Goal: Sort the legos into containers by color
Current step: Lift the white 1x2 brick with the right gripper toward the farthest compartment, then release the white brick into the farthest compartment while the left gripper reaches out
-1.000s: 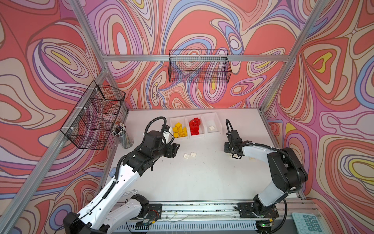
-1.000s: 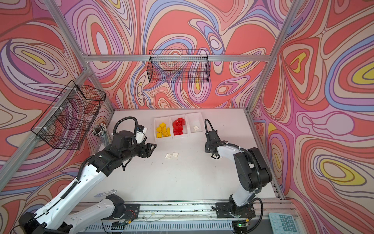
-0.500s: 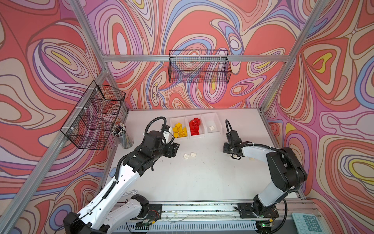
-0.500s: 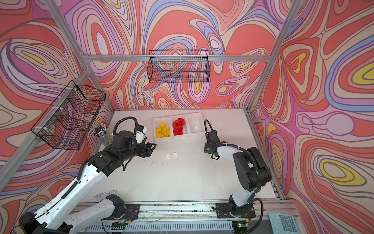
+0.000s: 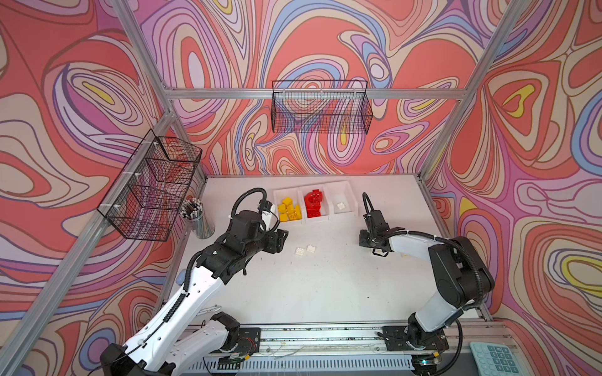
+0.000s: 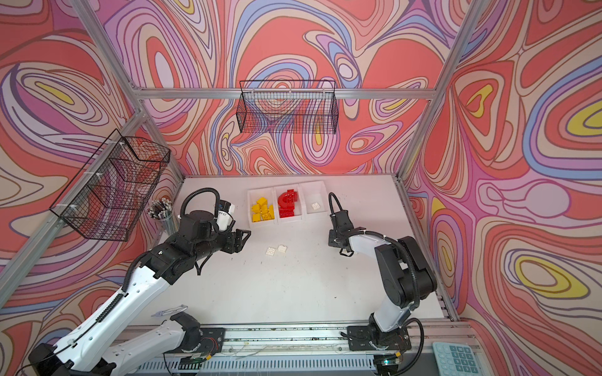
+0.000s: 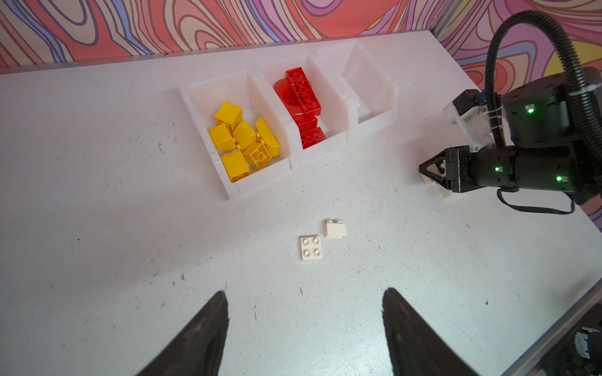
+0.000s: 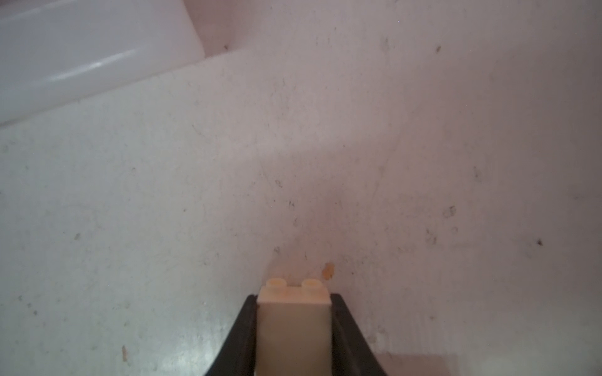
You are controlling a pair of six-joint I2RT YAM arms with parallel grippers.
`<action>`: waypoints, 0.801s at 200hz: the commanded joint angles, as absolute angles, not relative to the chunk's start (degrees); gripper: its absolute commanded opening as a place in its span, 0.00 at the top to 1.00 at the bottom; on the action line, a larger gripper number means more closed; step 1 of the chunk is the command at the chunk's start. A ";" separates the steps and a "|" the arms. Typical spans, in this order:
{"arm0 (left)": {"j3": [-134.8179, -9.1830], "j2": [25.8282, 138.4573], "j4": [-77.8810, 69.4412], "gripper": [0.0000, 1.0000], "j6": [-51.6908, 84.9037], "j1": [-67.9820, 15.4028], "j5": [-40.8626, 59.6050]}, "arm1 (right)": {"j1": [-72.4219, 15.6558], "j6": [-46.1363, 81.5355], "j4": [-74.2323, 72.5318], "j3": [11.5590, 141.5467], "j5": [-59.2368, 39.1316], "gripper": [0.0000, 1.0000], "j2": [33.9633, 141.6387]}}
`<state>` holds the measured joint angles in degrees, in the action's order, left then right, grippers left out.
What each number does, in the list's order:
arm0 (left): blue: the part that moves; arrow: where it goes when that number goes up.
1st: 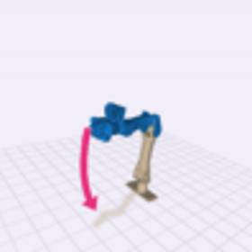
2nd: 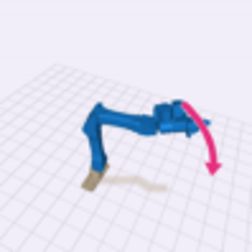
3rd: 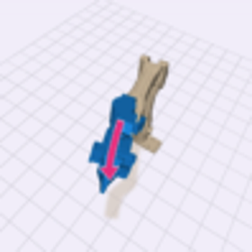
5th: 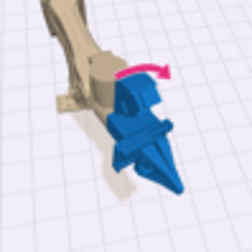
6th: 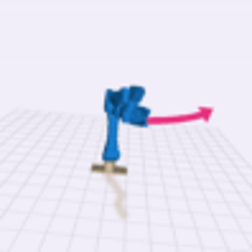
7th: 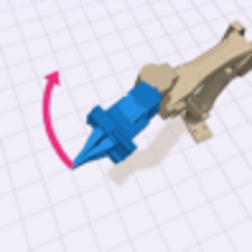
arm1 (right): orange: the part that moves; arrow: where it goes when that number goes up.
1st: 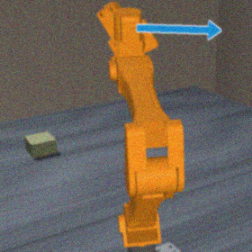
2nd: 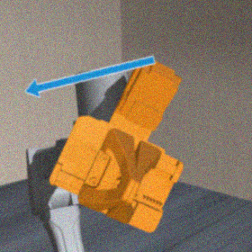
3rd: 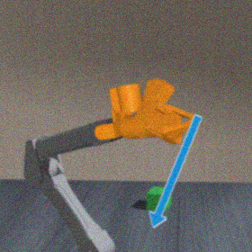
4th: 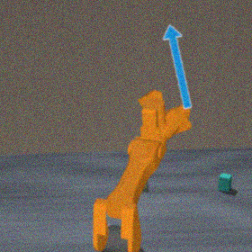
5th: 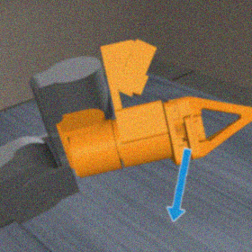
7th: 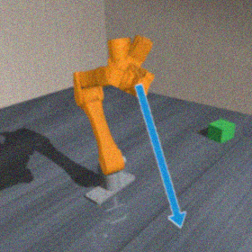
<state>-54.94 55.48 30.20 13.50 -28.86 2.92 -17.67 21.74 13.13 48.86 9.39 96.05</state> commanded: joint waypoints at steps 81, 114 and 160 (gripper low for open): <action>-54.58 55.41 30.52 0.25 12.75 -28.79 2.99 | -19.50 20.78 20.23 66.08 2.06 0.76 96.11; -55.96 58.72 32.99 0.25 12.04 -28.82 3.19 | -19.51 20.71 21.24 76.68 -0.45 0.76 100.50; -57.53 61.99 35.31 0.26 11.95 -28.85 3.66 | -19.46 19.48 23.84 93.38 -1.13 0.76 113.47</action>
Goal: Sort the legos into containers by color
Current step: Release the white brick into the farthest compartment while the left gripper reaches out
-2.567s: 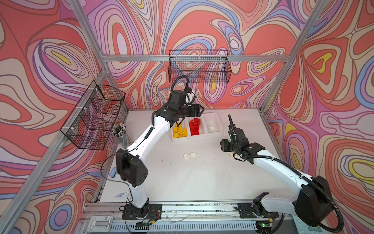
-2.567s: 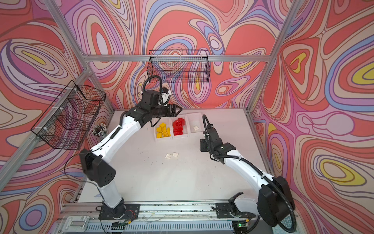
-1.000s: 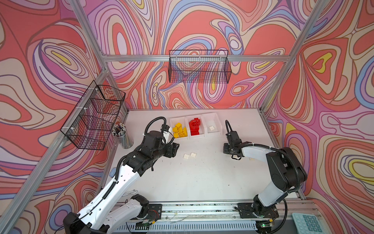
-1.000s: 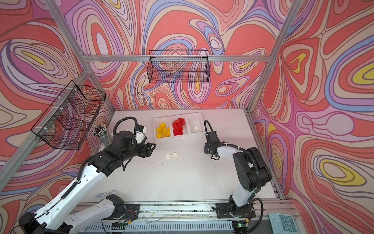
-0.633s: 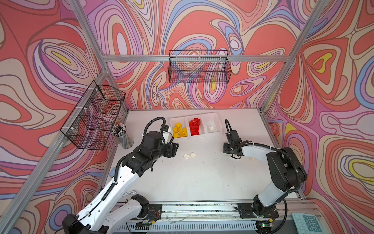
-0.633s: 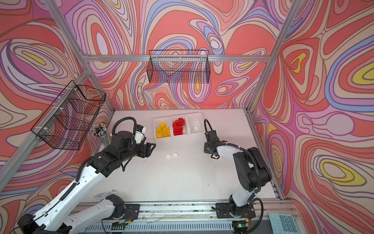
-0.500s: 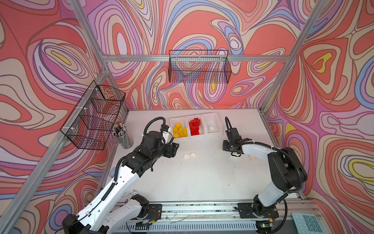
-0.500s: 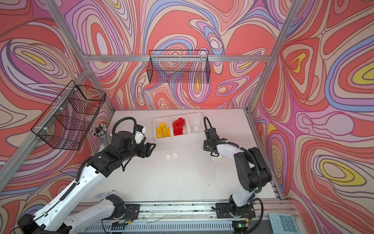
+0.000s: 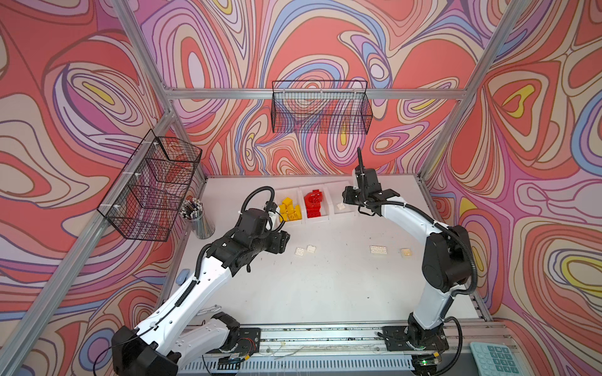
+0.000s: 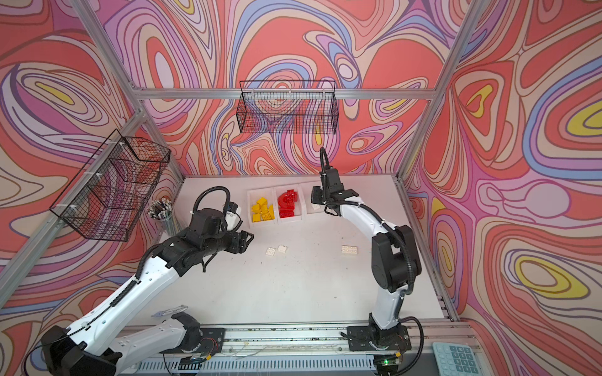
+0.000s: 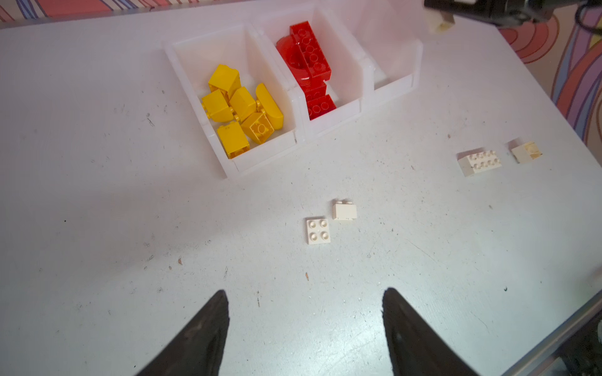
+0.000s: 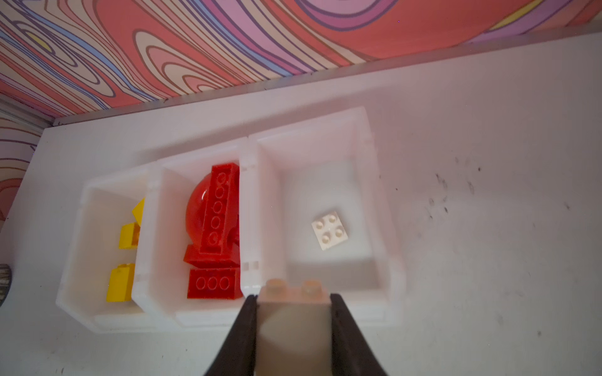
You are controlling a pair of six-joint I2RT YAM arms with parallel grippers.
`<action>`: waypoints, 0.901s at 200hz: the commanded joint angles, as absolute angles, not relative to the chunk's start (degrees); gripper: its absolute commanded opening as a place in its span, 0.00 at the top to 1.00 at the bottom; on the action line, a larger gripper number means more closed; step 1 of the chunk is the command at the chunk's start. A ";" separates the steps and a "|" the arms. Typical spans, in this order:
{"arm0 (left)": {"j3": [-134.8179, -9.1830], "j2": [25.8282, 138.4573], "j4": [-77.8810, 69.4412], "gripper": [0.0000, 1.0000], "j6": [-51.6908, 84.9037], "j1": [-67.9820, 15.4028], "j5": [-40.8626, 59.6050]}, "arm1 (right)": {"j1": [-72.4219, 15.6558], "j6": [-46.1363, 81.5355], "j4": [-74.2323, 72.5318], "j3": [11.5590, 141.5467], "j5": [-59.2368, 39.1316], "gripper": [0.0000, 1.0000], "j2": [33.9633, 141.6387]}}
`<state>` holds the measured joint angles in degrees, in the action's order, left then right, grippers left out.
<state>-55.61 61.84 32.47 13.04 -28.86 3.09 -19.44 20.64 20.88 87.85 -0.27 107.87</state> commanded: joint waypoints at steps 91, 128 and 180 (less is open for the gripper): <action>-57.66 63.36 35.60 0.26 12.19 -28.83 5.27 | -19.42 19.42 25.81 108.20 -1.76 0.52 125.65; -57.33 63.34 35.57 0.25 11.95 -28.83 5.13 | -19.42 19.33 25.84 106.97 -1.82 0.51 123.68; -59.26 69.91 38.38 0.26 14.55 -31.45 2.00 | -19.41 20.30 19.75 91.76 -4.95 0.49 108.32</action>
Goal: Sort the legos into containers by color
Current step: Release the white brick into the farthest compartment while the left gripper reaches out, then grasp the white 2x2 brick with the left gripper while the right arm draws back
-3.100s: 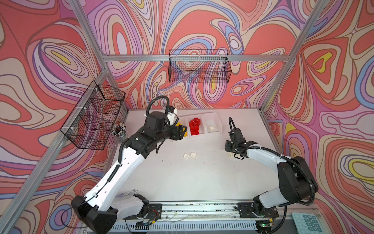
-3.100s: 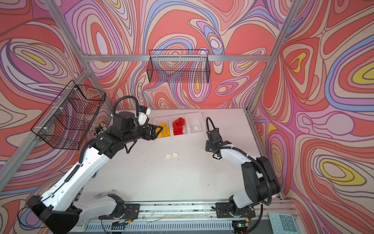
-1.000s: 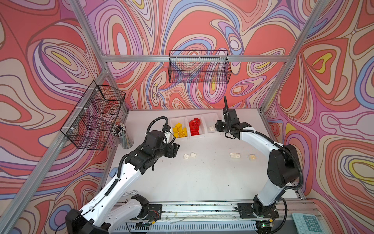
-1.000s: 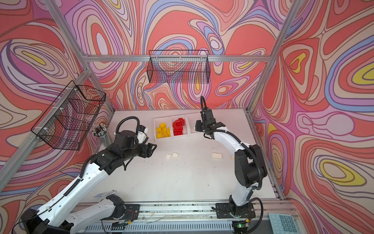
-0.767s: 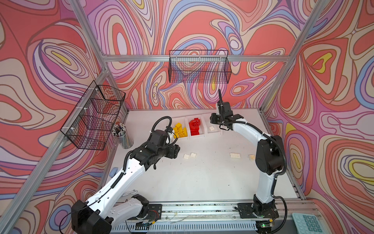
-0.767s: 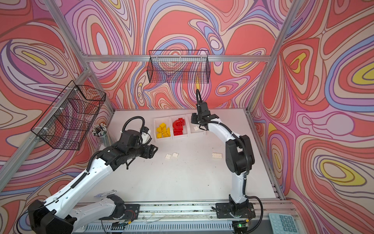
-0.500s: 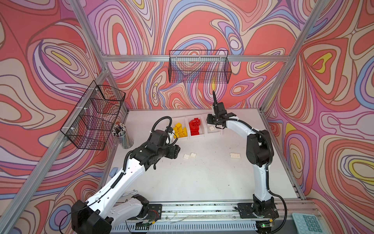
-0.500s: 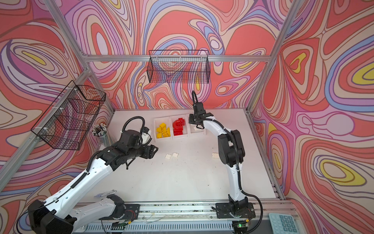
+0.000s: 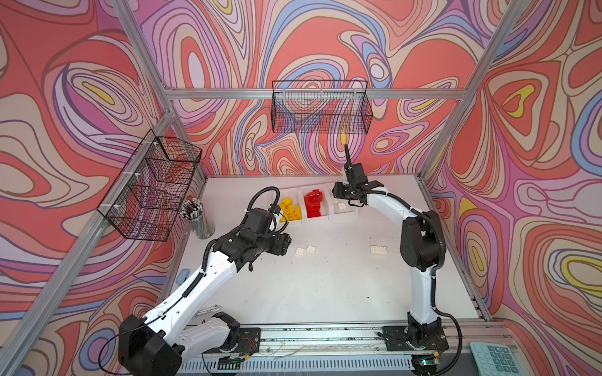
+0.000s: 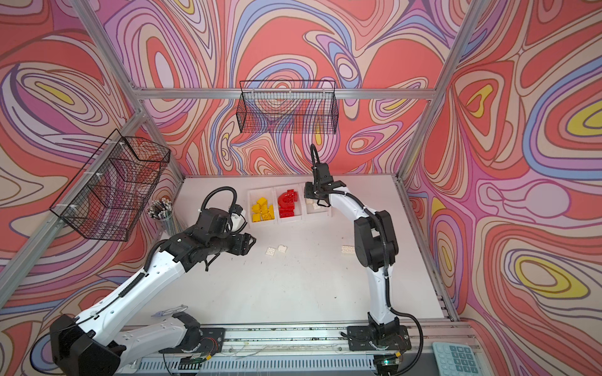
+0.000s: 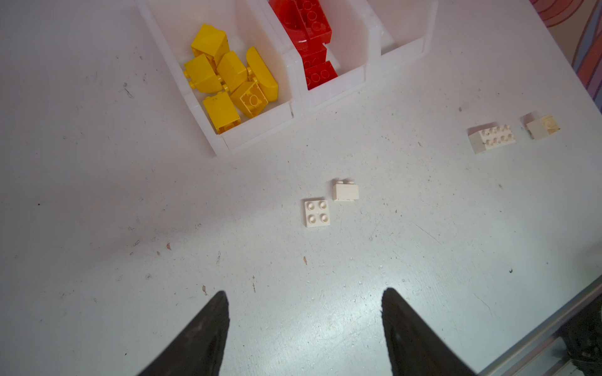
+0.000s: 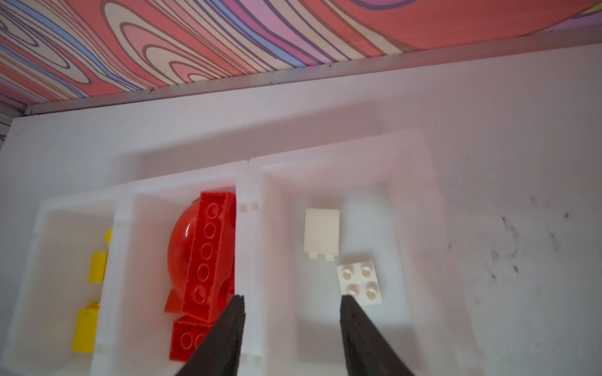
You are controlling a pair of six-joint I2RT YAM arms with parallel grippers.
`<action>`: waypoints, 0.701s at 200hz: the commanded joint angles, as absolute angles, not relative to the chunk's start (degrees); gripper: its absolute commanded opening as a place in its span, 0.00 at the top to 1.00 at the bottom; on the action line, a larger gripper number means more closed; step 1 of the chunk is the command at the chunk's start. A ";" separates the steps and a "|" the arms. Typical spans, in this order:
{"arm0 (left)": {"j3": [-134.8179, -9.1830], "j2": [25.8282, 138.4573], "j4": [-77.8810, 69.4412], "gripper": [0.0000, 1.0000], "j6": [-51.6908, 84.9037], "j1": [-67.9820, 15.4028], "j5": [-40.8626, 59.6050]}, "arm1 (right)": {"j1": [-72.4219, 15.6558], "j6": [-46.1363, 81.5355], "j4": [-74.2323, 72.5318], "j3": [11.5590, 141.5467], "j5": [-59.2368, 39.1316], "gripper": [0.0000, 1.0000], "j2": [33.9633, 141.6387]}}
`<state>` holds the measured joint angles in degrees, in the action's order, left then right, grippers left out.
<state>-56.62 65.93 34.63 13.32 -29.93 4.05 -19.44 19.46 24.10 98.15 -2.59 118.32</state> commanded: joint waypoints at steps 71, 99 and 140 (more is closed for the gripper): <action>-62.49 84.59 38.90 0.25 18.84 -34.70 2.65 | -17.93 23.27 6.03 60.52 -15.59 0.25 77.93; -63.52 90.20 36.82 0.26 19.99 -35.16 1.88 | -17.93 25.59 1.72 51.22 -18.01 0.22 69.07; -66.81 98.06 34.74 0.27 20.56 -36.45 1.22 | -17.87 23.62 5.09 46.42 -18.18 0.22 63.93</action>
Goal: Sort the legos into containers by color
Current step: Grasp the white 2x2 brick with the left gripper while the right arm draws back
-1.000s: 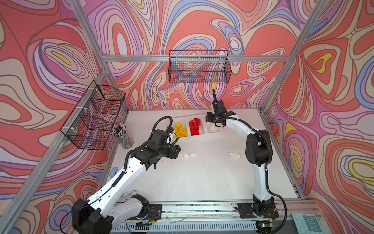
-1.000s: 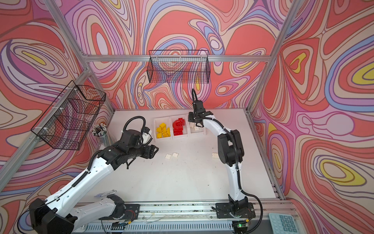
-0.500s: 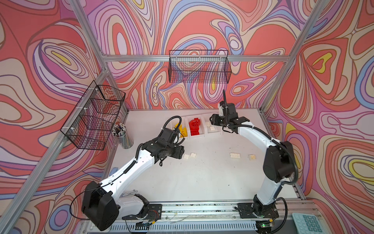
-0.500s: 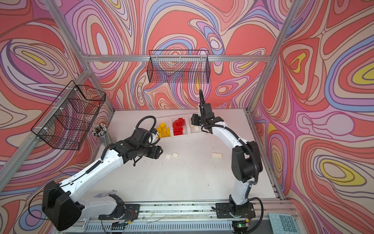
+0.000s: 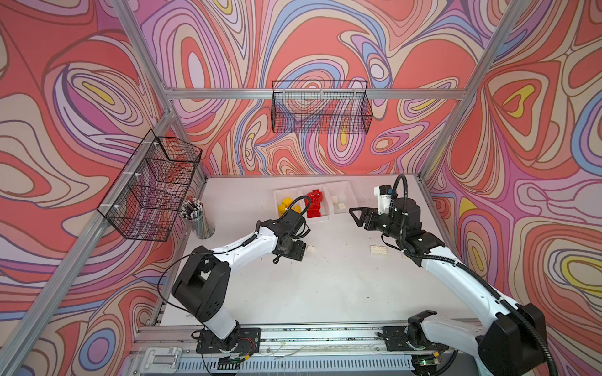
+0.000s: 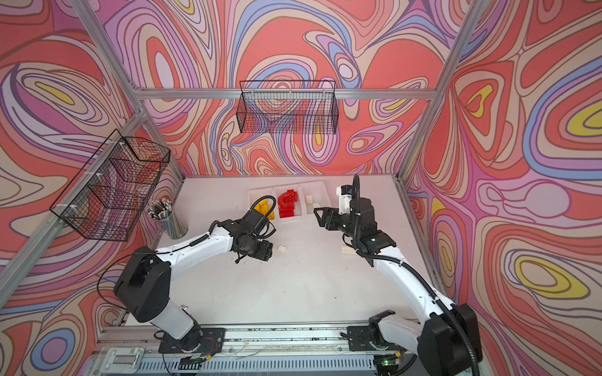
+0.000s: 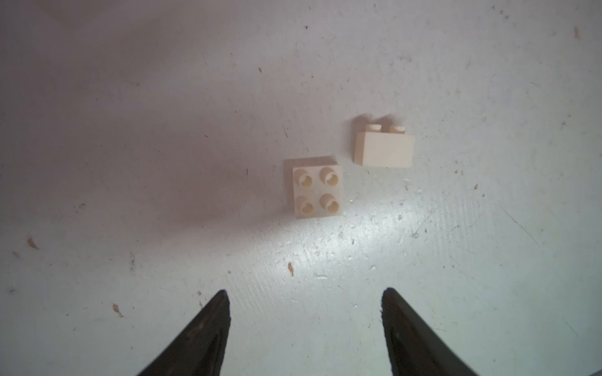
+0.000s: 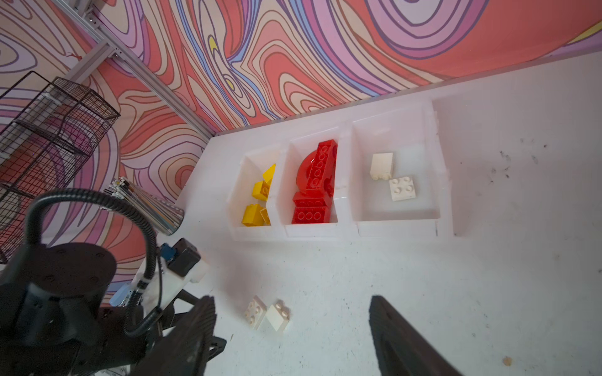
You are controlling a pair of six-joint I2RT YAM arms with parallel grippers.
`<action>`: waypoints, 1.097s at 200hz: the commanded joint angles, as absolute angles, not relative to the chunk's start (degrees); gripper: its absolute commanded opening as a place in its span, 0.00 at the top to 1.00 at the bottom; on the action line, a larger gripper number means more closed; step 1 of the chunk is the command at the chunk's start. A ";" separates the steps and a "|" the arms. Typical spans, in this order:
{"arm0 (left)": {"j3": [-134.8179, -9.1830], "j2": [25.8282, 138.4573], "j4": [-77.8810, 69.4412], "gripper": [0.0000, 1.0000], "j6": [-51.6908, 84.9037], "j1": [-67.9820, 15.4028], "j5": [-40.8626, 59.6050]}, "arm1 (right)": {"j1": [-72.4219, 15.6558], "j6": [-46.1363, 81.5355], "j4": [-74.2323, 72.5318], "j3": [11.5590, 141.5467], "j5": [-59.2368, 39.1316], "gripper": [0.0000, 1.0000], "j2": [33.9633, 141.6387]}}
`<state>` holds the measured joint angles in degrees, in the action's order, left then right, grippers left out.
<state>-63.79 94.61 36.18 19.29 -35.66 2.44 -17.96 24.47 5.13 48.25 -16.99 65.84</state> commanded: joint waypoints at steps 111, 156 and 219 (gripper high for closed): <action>-72.46 110.37 35.26 0.53 21.40 -36.56 -1.83 | -17.93 22.20 8.79 47.11 -15.65 0.23 62.80; -73.23 110.68 35.42 0.73 21.27 -36.56 -1.55 | -17.93 22.18 8.96 47.40 -15.38 0.24 62.84; -75.07 106.97 36.22 0.78 21.81 -36.56 -0.28 | -17.93 23.05 8.79 47.21 -15.73 0.24 62.76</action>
